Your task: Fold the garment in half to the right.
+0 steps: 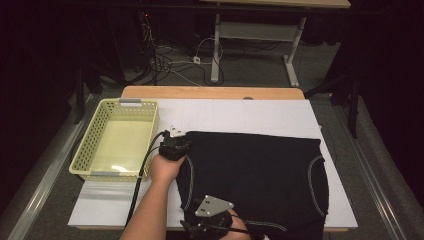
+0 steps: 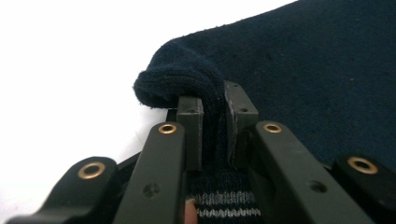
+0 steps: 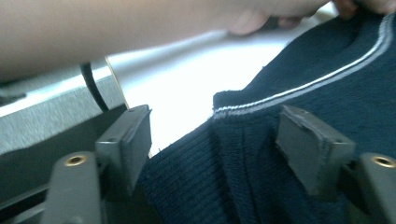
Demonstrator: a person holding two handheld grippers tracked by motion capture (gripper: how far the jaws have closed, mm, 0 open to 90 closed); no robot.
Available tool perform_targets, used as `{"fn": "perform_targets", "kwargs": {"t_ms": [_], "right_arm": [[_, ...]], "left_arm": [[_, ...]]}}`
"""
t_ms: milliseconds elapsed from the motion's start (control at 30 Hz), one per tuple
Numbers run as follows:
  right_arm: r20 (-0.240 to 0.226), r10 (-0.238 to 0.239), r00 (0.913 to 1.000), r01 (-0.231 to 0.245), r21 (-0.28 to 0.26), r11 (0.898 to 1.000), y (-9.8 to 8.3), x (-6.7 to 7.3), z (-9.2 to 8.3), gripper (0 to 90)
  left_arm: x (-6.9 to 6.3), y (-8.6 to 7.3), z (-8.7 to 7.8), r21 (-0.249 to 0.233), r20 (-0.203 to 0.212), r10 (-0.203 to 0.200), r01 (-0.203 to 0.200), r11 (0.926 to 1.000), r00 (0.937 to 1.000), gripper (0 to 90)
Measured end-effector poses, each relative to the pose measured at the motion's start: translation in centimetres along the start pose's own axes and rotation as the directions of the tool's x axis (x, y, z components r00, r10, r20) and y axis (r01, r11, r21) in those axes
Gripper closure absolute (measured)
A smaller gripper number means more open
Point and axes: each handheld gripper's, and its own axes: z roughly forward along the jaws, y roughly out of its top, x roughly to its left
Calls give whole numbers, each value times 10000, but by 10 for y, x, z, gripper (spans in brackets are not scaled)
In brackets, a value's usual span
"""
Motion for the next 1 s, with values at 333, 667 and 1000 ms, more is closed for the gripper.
{"fn": "perform_targets", "kwargs": {"t_ms": [333, 667, 1000], "right_arm": [[836, -752, 9937, 678, 877, 9938, 2, 11, 13, 360], [1324, -745, 9884, 603, 1085, 9923, 4, 4, 9, 670], [960, -335, 9948, 265, 734, 9970, 4, -7, 2, 790]], "left_arm": [[-1, -1, -2, -100, 358, 278, -275, 9996, 9990, 784], [-2, -2, -3, -215, 388, 307, -298, 9993, 9988, 784], [1, 1, -4, -147, 610, 21, -12, 9999, 9981, 785]]}}
